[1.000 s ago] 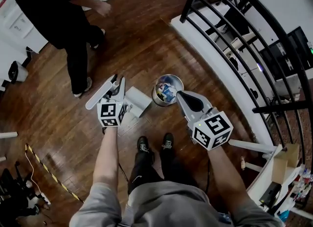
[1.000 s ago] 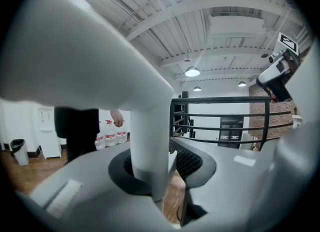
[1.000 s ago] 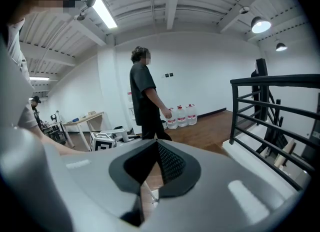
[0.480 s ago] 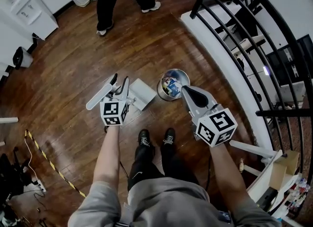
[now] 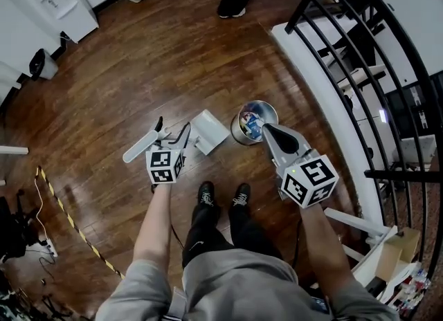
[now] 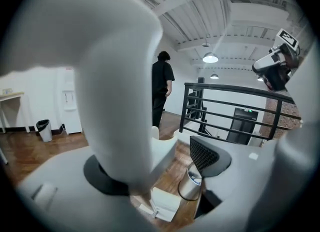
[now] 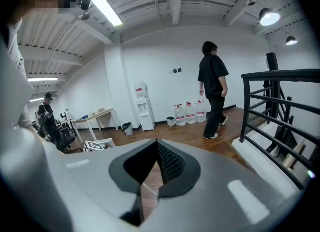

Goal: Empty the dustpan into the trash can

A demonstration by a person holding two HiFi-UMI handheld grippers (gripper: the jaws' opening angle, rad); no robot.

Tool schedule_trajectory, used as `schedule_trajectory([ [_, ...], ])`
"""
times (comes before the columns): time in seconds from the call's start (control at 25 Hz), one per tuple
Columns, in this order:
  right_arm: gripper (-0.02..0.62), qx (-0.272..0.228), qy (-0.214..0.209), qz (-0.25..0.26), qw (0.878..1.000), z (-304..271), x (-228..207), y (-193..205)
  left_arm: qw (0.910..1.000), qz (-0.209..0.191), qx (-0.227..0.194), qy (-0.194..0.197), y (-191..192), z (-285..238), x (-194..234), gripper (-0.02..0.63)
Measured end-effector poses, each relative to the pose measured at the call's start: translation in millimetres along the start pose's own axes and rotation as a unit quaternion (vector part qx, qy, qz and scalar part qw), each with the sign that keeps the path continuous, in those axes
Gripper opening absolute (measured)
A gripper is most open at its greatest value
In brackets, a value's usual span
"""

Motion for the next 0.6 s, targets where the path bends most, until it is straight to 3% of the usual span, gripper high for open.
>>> schedule_trajectory([
  [0.48, 0.000, -0.022, -0.010, 0.009, 1.000, 7.3, 11.3, -24.1, 0.9930, 0.043, 0.104, -0.035, 41.9, 56.2, -5.0, 0.368],
  [0.6, 0.000, -0.031, -0.012, 0.011, 0.999, 7.0, 14.8, -31.1, 0.9868, 0.057, 0.149, -0.028, 54.6, 70.6, -15.3, 0.325],
])
Point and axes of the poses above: the fingertips, and each gripper's own axes: z backward along the fingers, x to its left, y out of its underside, the point moved 10 cm from there along z, backward along the fingers, and after that the axes turned 6 degrees about -y, right-handed, at the moved point
